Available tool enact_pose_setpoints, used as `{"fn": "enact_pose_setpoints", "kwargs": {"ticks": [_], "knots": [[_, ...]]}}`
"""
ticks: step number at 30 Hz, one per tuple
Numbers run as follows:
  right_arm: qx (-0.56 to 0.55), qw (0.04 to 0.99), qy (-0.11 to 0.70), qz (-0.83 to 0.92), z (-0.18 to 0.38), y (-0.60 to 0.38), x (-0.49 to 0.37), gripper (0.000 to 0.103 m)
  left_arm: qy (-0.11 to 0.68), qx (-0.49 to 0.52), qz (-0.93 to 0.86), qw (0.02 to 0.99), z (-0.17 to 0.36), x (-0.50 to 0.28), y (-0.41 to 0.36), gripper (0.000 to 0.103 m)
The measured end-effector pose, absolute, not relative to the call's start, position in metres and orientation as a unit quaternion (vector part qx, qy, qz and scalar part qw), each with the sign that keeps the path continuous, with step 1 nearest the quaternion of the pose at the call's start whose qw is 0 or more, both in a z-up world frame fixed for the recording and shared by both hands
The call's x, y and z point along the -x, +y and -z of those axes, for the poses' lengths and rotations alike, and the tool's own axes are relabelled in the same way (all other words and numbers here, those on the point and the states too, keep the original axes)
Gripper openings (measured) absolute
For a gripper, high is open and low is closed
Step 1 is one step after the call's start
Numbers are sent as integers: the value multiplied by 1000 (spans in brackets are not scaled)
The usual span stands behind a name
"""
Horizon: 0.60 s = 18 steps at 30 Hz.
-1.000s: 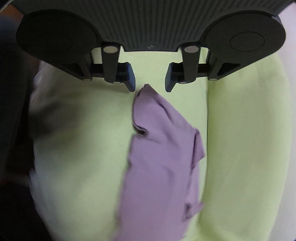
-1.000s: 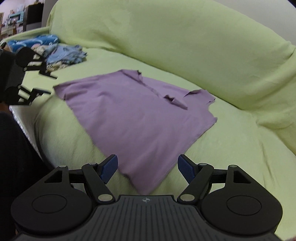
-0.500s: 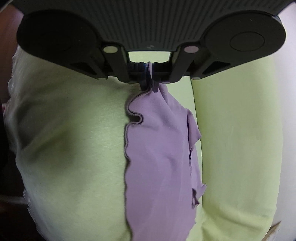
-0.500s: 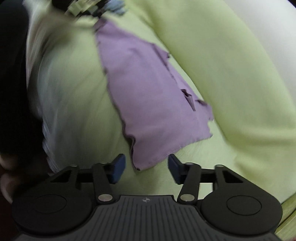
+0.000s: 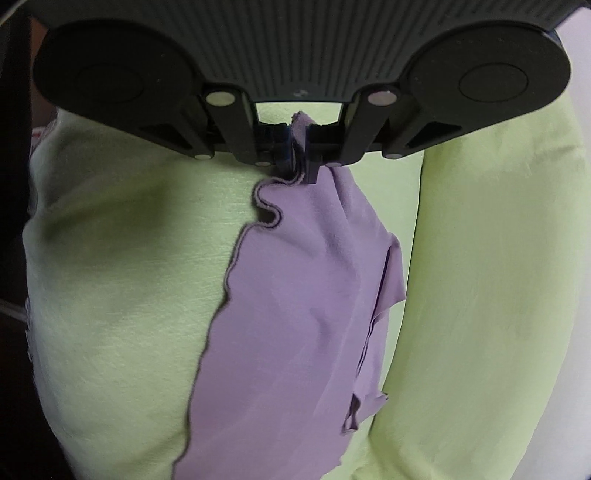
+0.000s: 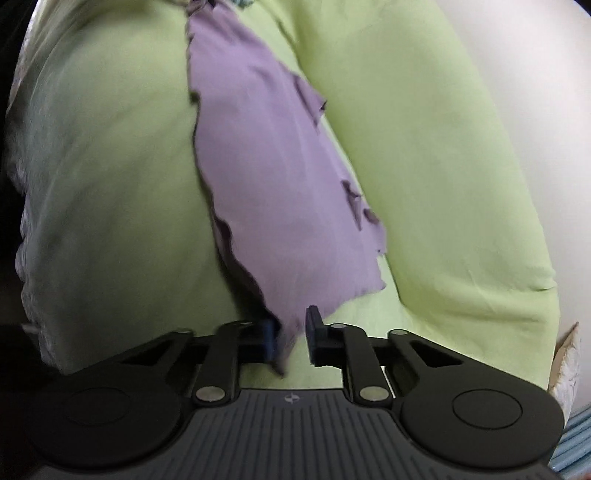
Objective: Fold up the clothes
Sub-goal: 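Lift the top by its hem with both grippers and shake it out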
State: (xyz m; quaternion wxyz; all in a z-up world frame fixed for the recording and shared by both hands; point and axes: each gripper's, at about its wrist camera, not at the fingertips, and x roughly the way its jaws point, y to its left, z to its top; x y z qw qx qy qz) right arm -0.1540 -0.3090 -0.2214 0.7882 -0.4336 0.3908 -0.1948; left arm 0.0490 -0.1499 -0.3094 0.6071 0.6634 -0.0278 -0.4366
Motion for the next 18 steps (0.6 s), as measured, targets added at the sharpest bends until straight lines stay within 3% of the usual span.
{"fn": "enact_pose_setpoints", "kwargs": {"ticks": [4, 8, 14, 18], "knots": [[409, 810, 375, 187, 208, -316, 166, 1, -15, -660, 429, 617, 296, -41, -158, 0], [379, 834, 342, 209, 151, -334, 180, 1, 14, -606, 441, 662, 255, -33, -158, 0], [364, 861, 248, 255, 26, -371, 209, 0, -23, -488, 453, 745, 142, -10, -143, 0], [385, 858, 144, 309, -71, -384, 235, 0, -79, -388, 451, 800, 49, 17, -119, 0]]}}
